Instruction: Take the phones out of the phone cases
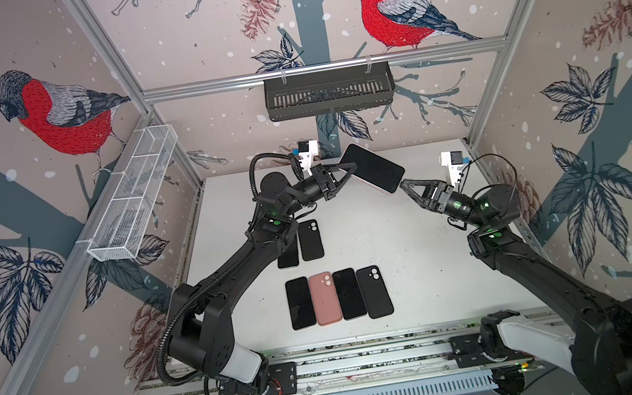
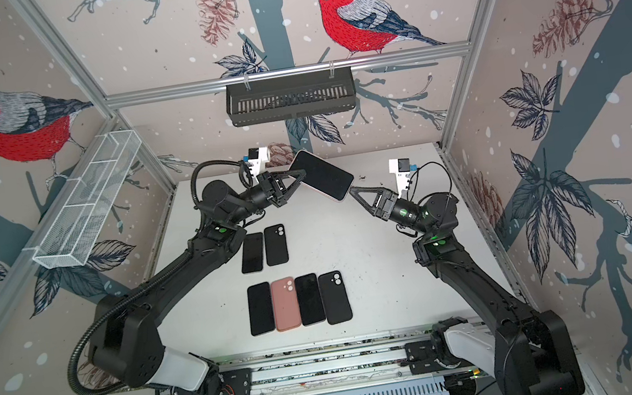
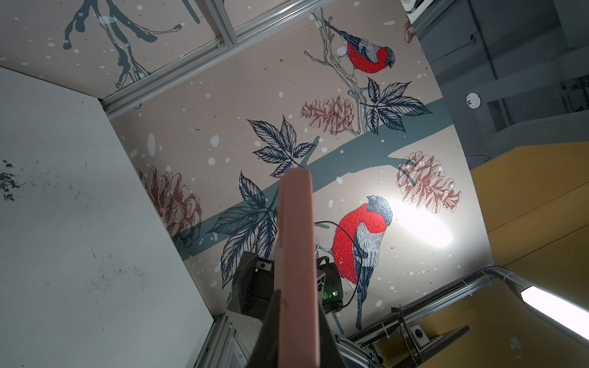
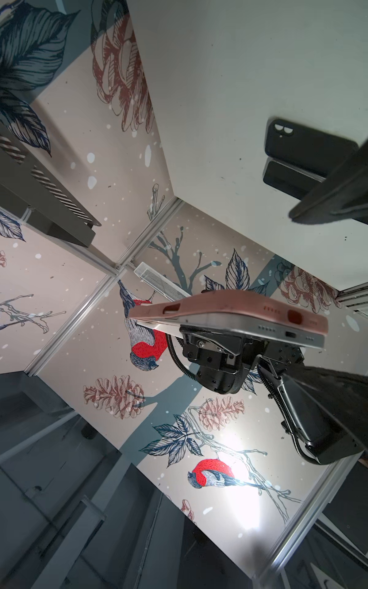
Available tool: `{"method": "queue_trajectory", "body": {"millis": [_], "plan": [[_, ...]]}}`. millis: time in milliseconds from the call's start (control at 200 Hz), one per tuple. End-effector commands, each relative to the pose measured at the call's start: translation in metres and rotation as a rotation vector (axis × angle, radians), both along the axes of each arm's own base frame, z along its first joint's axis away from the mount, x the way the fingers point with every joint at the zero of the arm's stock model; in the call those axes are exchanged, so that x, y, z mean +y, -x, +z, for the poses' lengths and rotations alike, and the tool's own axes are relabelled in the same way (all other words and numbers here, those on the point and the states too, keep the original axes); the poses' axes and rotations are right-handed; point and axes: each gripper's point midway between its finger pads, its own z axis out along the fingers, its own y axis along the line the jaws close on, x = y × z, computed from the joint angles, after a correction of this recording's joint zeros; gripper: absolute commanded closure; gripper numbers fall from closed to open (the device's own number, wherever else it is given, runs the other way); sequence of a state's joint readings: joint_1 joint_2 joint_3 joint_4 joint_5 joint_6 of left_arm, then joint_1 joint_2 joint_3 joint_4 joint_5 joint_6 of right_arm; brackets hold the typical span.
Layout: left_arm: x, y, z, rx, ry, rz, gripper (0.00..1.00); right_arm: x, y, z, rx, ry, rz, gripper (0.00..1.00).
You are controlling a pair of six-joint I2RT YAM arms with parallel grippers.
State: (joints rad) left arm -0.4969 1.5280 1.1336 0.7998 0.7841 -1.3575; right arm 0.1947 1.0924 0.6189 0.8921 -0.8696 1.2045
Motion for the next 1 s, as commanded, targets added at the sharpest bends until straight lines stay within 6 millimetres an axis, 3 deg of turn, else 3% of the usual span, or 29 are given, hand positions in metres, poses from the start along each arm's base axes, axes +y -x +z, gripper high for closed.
{"method": "queue_trajectory", "body": {"millis": [0,230,580,996], "plan": [[0.006,0.013,0.027,-0.096,0.078,-0.019,1.00,0.003,0.003,0.003,-0.039,-0.003,0.017,0.29],[0.008,0.018,0.030,-0.109,0.096,-0.025,1.00,0.005,0.001,-0.005,-0.012,-0.023,0.026,0.29],[0.007,0.019,0.028,-0.111,0.097,-0.027,1.00,0.007,0.006,0.004,-0.039,-0.027,0.028,0.29],[-0.001,0.027,0.029,-0.131,0.097,-0.046,1.00,0.010,0.001,-0.001,-0.016,-0.021,0.030,0.29]]}}
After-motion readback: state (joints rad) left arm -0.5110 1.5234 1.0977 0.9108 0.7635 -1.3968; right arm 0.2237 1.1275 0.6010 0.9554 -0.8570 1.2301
